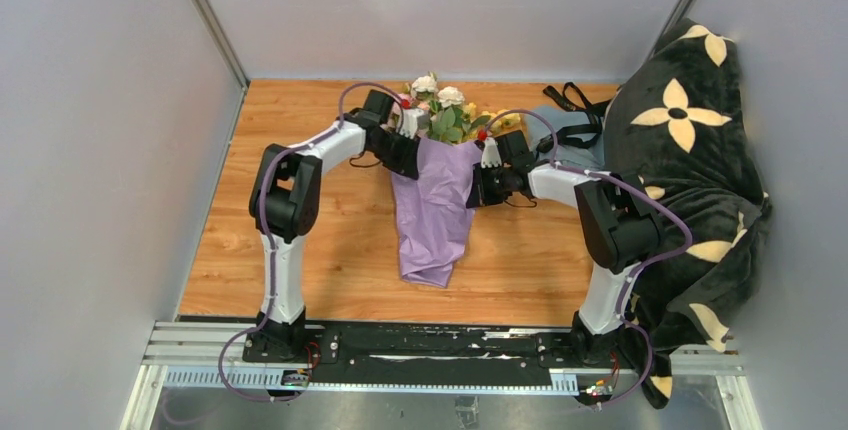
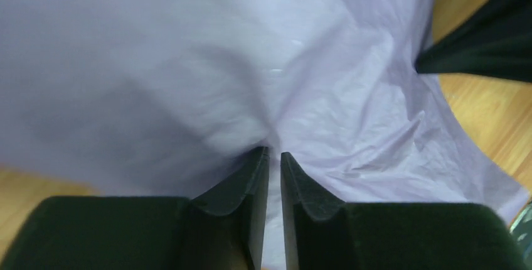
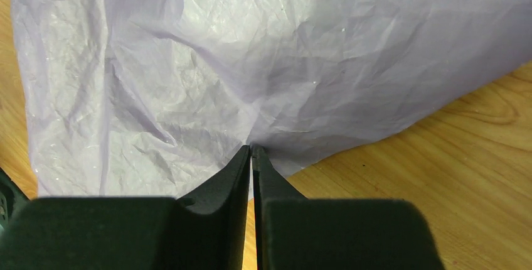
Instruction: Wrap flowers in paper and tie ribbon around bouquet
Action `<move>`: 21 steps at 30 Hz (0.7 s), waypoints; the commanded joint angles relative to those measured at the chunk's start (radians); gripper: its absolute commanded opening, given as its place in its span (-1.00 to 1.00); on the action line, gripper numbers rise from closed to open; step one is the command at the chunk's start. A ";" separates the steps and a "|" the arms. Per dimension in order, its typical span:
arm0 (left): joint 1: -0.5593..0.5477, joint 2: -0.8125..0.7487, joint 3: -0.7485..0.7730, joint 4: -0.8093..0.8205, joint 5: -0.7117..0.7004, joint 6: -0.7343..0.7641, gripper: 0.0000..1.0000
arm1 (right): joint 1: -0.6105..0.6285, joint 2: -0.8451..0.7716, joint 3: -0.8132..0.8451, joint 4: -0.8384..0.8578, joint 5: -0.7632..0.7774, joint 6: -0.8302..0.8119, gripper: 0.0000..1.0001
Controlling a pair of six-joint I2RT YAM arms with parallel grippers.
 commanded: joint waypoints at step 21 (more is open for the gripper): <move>-0.032 -0.344 -0.152 0.039 -0.251 0.142 -0.40 | -0.012 0.048 0.014 -0.143 0.093 -0.059 -0.79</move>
